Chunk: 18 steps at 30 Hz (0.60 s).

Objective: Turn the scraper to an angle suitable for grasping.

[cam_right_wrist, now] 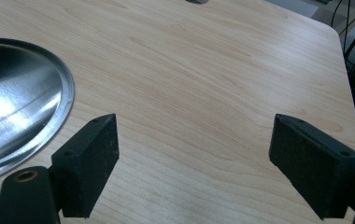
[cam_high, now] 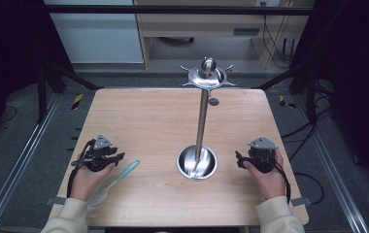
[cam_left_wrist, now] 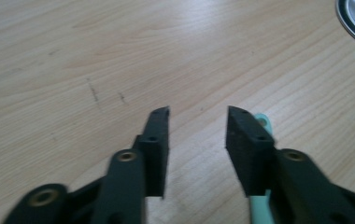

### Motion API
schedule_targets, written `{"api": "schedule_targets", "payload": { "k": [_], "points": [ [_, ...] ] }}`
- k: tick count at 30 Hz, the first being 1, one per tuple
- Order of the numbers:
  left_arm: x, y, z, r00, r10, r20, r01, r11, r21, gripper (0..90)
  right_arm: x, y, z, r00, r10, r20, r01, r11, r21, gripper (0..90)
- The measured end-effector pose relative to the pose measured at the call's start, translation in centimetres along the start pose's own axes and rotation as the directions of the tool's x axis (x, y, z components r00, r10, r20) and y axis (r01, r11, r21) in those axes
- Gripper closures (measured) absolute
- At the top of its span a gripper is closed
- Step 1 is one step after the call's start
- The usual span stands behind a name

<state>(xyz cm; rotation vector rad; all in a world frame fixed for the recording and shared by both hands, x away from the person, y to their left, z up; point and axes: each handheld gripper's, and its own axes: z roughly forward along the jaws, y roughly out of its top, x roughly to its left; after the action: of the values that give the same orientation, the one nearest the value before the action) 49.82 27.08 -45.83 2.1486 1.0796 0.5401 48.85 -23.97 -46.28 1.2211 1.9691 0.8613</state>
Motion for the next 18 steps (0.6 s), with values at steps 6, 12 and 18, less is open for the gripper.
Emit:
{"api": "schedule_targets", "payload": {
  "k": [6, 12, 18],
  "points": [
    [-0.2, 0.0, 0.3, 0.9997, 0.014, 0.022, -0.014, 0.9994, 0.033, 86.5, 0.0, 0.0, -0.2, 1.0, 0.009, -0.003, -0.009, 1.0, -0.003, 16.7],
    [-0.5, 0.1, 0.8, 0.9989, 0.025, 0.039, -0.028, 0.998, 0.057, 90.0, 0.1, 0.0, 0.0, 1.0, -0.001, -0.003, 0.002, 1.0, 0.006, 17.0],
    [-1.1, 0.0, 1.3, 0.9975, 0.047, 0.053, -0.051, 0.9952, 0.083, 90.0, 0.0, 0.0, -0.1, 1.0, -0.003, -0.004, 0.003, 1.0, 0.001, 17.2]
  ]
}}
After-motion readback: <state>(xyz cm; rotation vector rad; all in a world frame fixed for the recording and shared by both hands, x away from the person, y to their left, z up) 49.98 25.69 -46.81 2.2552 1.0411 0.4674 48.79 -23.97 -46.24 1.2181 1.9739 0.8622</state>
